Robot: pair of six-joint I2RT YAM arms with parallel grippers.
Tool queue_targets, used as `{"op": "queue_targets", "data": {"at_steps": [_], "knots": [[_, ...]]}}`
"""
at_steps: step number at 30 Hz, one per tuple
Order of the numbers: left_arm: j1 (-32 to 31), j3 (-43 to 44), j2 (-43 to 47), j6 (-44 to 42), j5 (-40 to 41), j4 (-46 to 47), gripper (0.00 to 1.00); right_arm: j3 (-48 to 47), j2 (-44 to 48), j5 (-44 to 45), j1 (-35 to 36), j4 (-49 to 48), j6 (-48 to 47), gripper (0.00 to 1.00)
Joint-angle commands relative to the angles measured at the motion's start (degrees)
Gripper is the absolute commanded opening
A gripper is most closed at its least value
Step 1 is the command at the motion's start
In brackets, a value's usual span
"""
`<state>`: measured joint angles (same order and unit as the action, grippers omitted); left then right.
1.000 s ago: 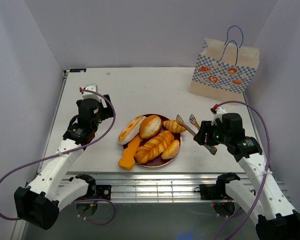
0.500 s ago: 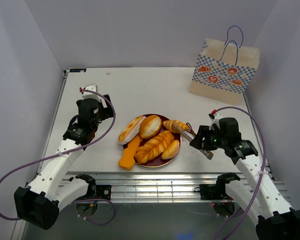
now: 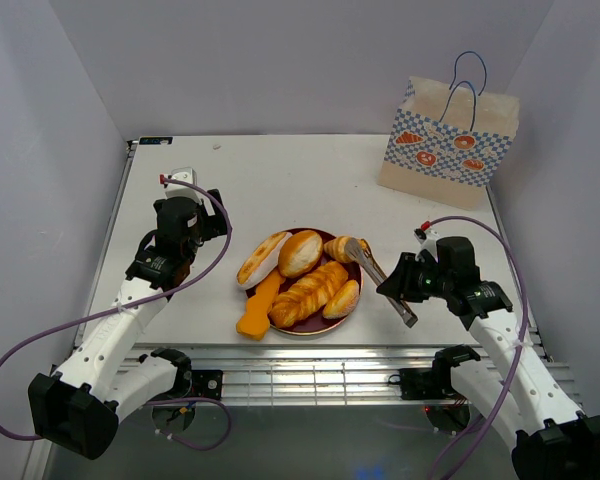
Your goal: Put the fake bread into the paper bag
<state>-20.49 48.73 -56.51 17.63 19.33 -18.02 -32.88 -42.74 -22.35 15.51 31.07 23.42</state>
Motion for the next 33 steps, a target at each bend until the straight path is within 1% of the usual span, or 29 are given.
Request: {"op": "queue_targets", "data": {"at_steps": [1,2,3,5,6,9,14,20,27,28,31,33], "knots": [[-0.16,2.25,0.44,0.21,-0.7,-0.61,0.98,-3.15,-0.06,-0.5,0.14,-2.51,0.22,0.32],[-0.16,2.25,0.44,0.21,-0.79,-0.61,0.98,-3.33,-0.24,-0.68,0.14,-2.59,0.31,0.29],[-0.16,2.33,0.44,0.3,-0.79,-0.7,0.98,-3.5,-0.24,-0.85,0.14,-2.59,0.22,0.24],[-0.16,2.25,0.52,0.22,-0.79,-0.7,0.98,-4.55,0.02,-1.21,0.14,-2.42,0.22,0.19],[-0.16,2.33,0.44,0.21,-0.79,-0.61,0.98,-4.99,0.11,-1.29,0.14,-2.42,0.14,0.14],[-0.16,2.33,0.61,0.21,-0.7,-0.7,0.98,-7.45,0.9,-0.77,0.14,-2.24,0.05,0.08],[-0.16,2.33,0.79,0.21,-0.7,-0.7,0.98,-12.63,2.49,2.92,0.14,-2.33,-0.04,0.08],[-0.16,2.33,0.88,0.22,-0.79,-0.7,0.98,-17.82,2.23,7.4,0.14,-3.73,0.13,0.08],[-0.16,2.33,1.14,0.3,-0.79,-0.61,0.98,-27.48,-1.2,14.52,0.14,-7.77,0.4,0.08],[-0.16,2.33,1.23,0.3,-0.87,-0.7,0.98,-30.37,-2.6,17.22,0.14,-8.13,0.49,0.08],[-0.16,2.42,1.4,0.22,-0.53,-0.7,0.98,-34.78,-5.32,21.45,0.14,-8.13,0.75,0.08],[-0.16,2.33,1.58,0.21,0.26,-0.61,0.98,-38.91,-6.82,22.08,0.14,-8.22,0.84,0.08]]}}
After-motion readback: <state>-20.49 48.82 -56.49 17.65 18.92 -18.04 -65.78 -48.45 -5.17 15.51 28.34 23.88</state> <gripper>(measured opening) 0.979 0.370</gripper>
